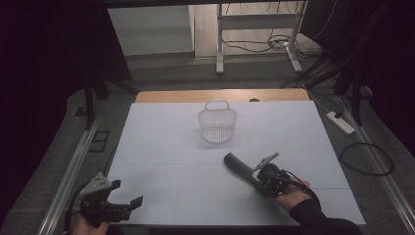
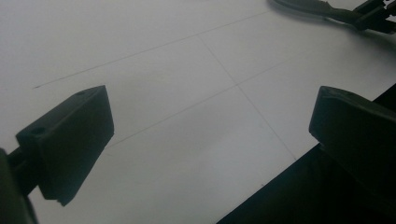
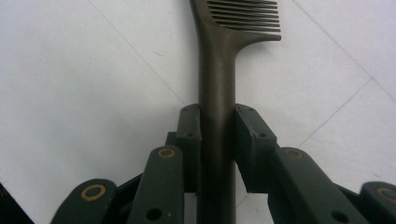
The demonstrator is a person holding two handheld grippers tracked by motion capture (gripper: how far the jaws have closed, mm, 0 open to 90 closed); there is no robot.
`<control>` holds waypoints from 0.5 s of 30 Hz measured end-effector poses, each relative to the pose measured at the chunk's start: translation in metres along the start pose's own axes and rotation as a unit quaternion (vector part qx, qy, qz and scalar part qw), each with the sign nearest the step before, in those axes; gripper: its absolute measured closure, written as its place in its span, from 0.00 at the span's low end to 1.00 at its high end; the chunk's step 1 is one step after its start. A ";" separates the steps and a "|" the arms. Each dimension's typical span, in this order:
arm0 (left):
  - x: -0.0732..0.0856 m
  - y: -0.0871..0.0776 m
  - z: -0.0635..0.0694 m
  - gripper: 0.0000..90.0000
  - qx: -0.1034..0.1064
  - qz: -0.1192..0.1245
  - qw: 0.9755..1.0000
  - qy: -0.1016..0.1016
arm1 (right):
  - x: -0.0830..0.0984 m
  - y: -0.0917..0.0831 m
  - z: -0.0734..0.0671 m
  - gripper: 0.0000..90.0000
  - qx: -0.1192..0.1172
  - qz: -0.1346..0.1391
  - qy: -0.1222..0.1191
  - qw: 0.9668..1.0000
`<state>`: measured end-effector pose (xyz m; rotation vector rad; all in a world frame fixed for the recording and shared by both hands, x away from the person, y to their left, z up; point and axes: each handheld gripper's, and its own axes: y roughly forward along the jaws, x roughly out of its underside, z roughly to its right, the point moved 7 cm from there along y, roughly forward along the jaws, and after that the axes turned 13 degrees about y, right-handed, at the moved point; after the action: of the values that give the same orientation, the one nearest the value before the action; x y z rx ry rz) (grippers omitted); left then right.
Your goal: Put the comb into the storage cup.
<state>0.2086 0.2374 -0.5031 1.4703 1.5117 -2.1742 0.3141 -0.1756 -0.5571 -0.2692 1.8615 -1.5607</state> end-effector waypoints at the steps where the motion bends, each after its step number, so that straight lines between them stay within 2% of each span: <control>1: -0.001 0.000 0.001 0.01 0.003 0.005 1.000 0.001 | 0.000 -0.001 0.000 0.81 0.000 0.005 -0.001 1.000; 7: -0.008 0.002 0.007 0.01 0.017 0.019 1.000 0.014 | 0.000 -0.010 -0.002 0.81 -0.001 0.030 -0.013 0.999; 11: -0.011 0.004 0.007 0.01 0.021 0.024 0.999 0.016 | 0.000 -0.015 -0.003 0.81 0.000 0.044 -0.020 0.999; 12: -0.012 0.005 0.006 0.01 0.022 0.026 0.999 0.022 | 0.000 -0.018 -0.004 0.81 0.000 0.053 -0.027 0.998; 15: -0.013 0.008 0.006 0.00 0.033 0.028 0.999 0.021 | 0.000 -0.021 -0.006 0.81 0.002 0.062 -0.033 0.998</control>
<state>0.2160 0.2239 -0.4980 1.5688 1.4066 -2.1950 0.3046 -0.1764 -0.5371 -0.1979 1.7886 -1.4557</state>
